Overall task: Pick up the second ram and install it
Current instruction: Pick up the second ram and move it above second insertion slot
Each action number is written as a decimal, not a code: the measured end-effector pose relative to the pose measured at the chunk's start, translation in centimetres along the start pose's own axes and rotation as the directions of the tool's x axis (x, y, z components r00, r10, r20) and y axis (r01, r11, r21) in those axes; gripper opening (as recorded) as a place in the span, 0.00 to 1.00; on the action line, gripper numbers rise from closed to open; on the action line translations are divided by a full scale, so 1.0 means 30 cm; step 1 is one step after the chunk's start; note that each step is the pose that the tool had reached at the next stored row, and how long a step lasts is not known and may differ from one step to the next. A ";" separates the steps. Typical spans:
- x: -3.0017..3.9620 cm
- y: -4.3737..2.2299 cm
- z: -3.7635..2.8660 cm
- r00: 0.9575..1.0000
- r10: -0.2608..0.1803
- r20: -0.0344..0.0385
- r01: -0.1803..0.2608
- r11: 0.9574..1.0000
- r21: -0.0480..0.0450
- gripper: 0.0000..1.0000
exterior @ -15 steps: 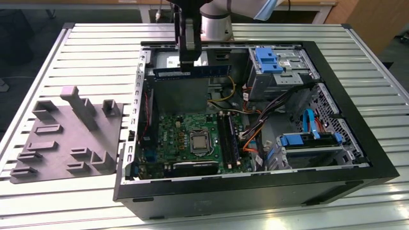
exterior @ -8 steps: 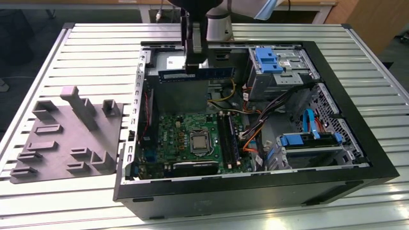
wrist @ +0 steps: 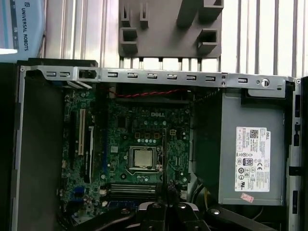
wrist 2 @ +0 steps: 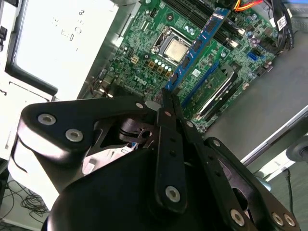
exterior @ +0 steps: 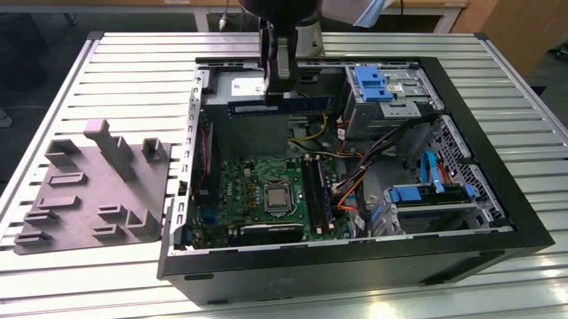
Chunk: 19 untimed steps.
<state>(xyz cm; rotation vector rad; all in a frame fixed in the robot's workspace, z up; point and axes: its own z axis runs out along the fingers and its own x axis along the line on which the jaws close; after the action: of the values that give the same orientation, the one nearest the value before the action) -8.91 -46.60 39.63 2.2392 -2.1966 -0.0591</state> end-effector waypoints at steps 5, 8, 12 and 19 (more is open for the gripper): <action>0.001 -0.022 0.007 1.000 0.000 0.000 0.000 1.000 0.000 0.12; 0.001 -0.035 0.011 1.000 0.000 0.000 0.000 1.000 0.000 0.12; 0.001 -0.053 0.016 1.000 0.000 0.000 0.000 1.000 0.000 0.12; 0.002 -0.084 0.021 1.000 0.000 0.000 0.000 1.000 0.000 0.12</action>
<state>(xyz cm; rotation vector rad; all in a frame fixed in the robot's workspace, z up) -6.40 -46.60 38.91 2.2391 -2.1966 -0.0595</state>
